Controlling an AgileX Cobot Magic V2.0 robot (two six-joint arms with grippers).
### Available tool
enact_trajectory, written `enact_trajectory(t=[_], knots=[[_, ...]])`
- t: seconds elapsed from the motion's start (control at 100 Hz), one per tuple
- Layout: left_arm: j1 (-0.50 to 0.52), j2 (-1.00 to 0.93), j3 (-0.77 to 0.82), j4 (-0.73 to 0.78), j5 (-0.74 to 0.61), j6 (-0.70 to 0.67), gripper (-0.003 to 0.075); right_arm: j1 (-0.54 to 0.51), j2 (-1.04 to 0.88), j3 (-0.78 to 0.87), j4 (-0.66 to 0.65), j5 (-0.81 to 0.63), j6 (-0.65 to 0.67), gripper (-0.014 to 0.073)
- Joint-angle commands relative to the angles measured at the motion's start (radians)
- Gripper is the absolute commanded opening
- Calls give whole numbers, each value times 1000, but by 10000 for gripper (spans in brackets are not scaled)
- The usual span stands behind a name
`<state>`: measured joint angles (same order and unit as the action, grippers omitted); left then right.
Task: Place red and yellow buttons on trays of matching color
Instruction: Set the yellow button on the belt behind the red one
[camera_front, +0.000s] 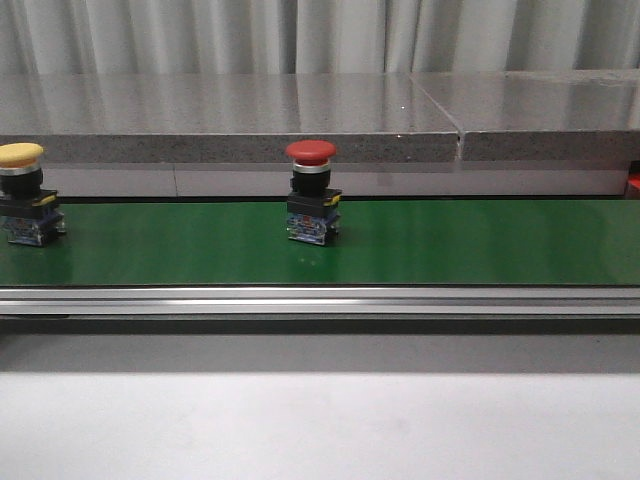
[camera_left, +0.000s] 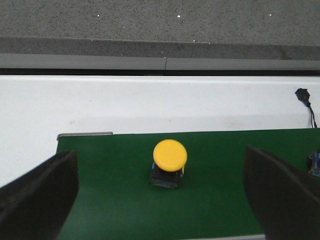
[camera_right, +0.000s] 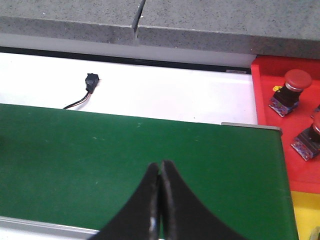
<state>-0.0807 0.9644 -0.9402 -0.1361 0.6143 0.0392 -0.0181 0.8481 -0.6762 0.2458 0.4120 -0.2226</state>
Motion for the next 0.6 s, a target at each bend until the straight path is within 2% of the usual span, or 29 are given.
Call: enact_trajectory(t=[0.0,0.42,0.51,0.59], knots=[[-6,-116,45,-10,-80,1,630,2,-13,-29,2,-63,-3,-67],[-6,-614,401,-47,-72,1,620,2,-13,-29,2,-63,-3,-67],[-6,-698,443,-57,-43,1,580,2,-13,-29,2,-63,-3,-67],[-6,-755,464,-59,-22,1,503,2,-13,-29,2,-63,-3,-67]])
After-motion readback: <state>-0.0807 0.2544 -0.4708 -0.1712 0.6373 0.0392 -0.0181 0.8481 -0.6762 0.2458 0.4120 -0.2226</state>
